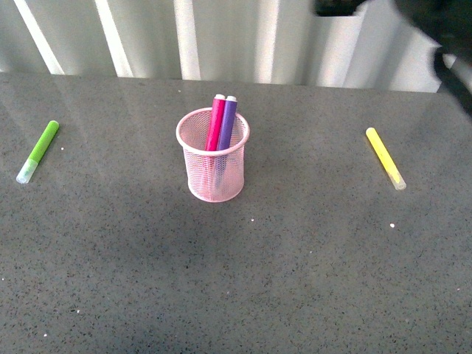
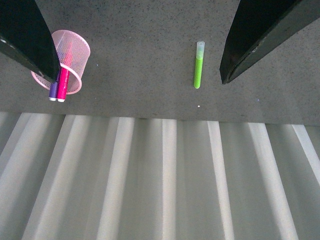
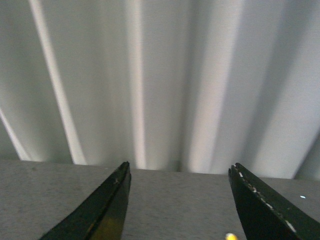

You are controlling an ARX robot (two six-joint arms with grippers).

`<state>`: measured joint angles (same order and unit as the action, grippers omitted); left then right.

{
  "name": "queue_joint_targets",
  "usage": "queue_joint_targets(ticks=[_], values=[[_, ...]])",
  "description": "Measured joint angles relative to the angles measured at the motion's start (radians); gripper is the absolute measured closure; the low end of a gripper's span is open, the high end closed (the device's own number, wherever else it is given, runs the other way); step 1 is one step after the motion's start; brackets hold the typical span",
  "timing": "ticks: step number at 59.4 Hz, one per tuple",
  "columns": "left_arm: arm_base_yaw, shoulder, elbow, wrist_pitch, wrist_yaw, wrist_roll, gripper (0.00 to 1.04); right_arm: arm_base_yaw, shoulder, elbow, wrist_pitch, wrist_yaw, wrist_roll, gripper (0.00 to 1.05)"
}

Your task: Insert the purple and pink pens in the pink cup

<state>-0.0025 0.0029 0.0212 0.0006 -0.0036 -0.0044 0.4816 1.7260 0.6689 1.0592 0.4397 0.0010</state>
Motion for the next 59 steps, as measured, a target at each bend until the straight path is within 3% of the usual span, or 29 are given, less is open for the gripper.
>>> queue_joint_targets(ticks=[9, 20, 37, 56, 59], values=[[0.0, 0.0, 0.0, 0.0, 0.003, 0.0, 0.07, -0.111, -0.164, -0.201, 0.034, -0.063, -0.005, 0.72], [0.0, 0.0, 0.0, 0.0, 0.002, 0.0, 0.07, -0.182, -0.276, -0.367, 0.088, -0.161, -0.005, 1.02], [0.0, 0.0, 0.0, 0.0, 0.003, 0.0, 0.07, -0.314, -0.558, -0.556, -0.021, -0.28, -0.006, 1.01], [0.0, 0.0, 0.0, 0.0, 0.003, 0.0, 0.07, -0.389, -0.844, -0.634, -0.229, -0.353, -0.005, 1.01], [0.0, 0.0, 0.0, 0.0, 0.003, 0.0, 0.07, -0.426, -0.888, -0.641, -0.266, -0.414, -0.005, 1.01]])
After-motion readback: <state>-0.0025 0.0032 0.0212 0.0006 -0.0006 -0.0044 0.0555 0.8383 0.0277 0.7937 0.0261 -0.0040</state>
